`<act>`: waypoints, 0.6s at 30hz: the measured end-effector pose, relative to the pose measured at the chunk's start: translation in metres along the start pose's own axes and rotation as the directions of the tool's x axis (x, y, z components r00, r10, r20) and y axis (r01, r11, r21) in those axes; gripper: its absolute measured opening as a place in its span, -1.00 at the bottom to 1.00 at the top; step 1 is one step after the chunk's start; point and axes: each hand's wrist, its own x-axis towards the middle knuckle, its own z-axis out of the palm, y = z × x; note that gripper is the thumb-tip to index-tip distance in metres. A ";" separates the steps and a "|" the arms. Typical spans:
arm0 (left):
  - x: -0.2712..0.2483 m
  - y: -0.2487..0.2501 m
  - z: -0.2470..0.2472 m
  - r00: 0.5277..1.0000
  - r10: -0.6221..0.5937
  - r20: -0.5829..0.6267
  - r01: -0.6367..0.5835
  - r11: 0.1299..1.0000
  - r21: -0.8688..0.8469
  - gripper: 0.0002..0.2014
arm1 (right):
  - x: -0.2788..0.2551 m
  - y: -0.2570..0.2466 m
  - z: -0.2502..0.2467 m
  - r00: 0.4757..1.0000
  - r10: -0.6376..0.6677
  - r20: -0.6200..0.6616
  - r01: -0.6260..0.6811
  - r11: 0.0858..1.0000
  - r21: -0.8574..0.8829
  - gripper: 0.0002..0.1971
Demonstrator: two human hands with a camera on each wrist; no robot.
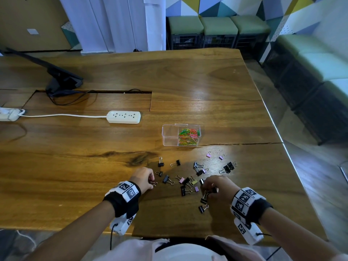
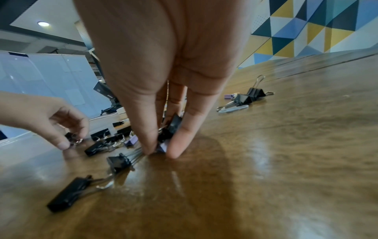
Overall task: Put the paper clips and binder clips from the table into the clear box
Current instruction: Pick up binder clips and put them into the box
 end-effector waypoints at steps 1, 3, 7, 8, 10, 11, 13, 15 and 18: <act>0.000 0.001 0.000 1.000 -0.007 -0.001 0.007 1.000 0.010 -0.80 | 0.002 -0.002 0.001 1.000 -0.015 0.017 0.015 1.000 -0.006 -0.74; 0.001 0.001 -0.001 1.000 -0.018 0.008 0.018 1.000 0.021 -0.80 | 0.005 -0.007 0.002 0.998 -0.026 0.061 0.028 0.999 -0.038 -0.74; 0.002 0.003 -0.002 1.000 -0.014 0.027 0.013 1.000 0.020 -0.83 | 0.011 -0.012 0.000 0.995 -0.043 0.090 0.051 0.995 -0.089 -0.76; 0.002 0.003 -0.001 1.000 -0.007 0.025 0.007 1.000 0.019 -0.84 | 0.012 -0.012 0.000 0.995 -0.050 0.085 0.058 0.994 -0.094 -0.76; 0.002 0.002 -0.001 1.000 0.007 0.019 -0.007 1.000 0.013 -0.83 | 0.012 -0.011 0.001 0.997 -0.055 0.058 0.060 0.995 -0.082 -0.75; 0.002 0.001 -0.001 1.000 0.015 0.016 -0.015 1.000 0.010 -0.83 | 0.012 -0.009 0.001 0.998 -0.047 0.039 0.049 0.997 -0.061 -0.73; 0.002 -0.001 0.000 0.999 0.032 -0.002 -0.032 1.000 0.000 -0.82 | 0.011 -0.004 -0.001 1.000 -0.011 -0.007 0.011 1.000 -0.007 -0.68; 0.002 -0.002 0.000 0.998 0.054 -0.026 -0.054 0.999 0.000 -0.82 | 0.009 0.003 -0.007 0.998 0.023 -0.061 -0.022 0.999 0.023 -0.70; 0.003 -0.003 0.002 0.995 0.080 -0.056 -0.080 0.997 -0.005 -0.81 | 0.005 0.014 -0.019 0.983 0.071 -0.170 -0.073 0.997 -0.003 -0.89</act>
